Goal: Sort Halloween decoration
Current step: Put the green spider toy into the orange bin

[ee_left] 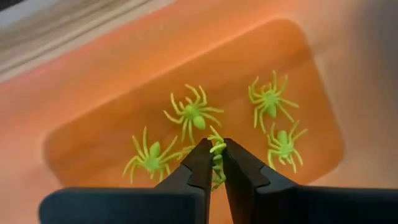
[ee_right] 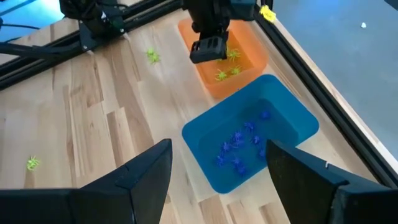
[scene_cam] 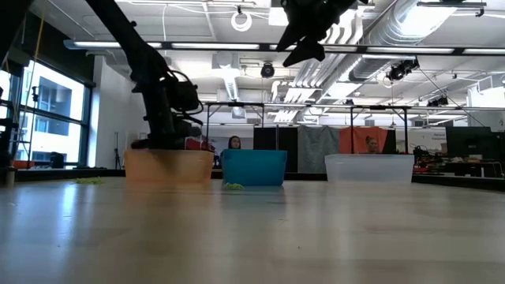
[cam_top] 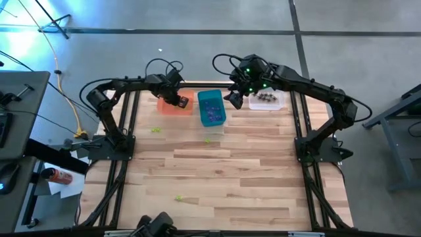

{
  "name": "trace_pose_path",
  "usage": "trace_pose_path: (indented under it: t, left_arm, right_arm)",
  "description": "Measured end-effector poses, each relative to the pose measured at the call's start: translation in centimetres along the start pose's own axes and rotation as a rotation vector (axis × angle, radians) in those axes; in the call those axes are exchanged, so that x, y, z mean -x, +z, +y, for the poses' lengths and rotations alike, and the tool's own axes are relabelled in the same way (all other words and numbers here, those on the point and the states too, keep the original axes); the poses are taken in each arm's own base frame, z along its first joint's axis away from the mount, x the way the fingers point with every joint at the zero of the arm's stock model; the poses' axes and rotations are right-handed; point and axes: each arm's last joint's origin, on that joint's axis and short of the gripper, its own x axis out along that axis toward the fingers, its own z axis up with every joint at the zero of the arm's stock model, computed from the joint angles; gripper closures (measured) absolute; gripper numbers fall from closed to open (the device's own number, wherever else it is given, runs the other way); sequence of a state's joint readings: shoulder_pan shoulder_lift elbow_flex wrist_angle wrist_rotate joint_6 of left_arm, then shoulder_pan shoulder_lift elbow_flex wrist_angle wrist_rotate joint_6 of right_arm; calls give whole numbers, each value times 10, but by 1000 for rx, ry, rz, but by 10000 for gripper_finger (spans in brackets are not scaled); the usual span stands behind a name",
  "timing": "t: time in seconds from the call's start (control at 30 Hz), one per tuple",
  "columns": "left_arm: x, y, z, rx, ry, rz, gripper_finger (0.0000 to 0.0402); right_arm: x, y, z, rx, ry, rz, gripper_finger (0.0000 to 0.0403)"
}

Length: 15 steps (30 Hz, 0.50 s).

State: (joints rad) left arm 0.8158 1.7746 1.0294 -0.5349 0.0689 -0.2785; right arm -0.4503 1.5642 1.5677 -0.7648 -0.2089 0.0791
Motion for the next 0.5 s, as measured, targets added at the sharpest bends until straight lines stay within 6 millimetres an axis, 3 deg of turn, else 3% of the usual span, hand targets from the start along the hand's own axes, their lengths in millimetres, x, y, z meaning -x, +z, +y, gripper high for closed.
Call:
trace_pose_path:
  t: [0.27, 0.5]
  left_arm:
    - [14, -1, -1, -2, -4, -15, 316]
    - [42, -2, -3, -26, -25, -95, 261]
  right_arm:
    - [0, 4, 0, 8, 2, -36, 147]
    - [0, 4, 0, 8, 2, -36, 147]
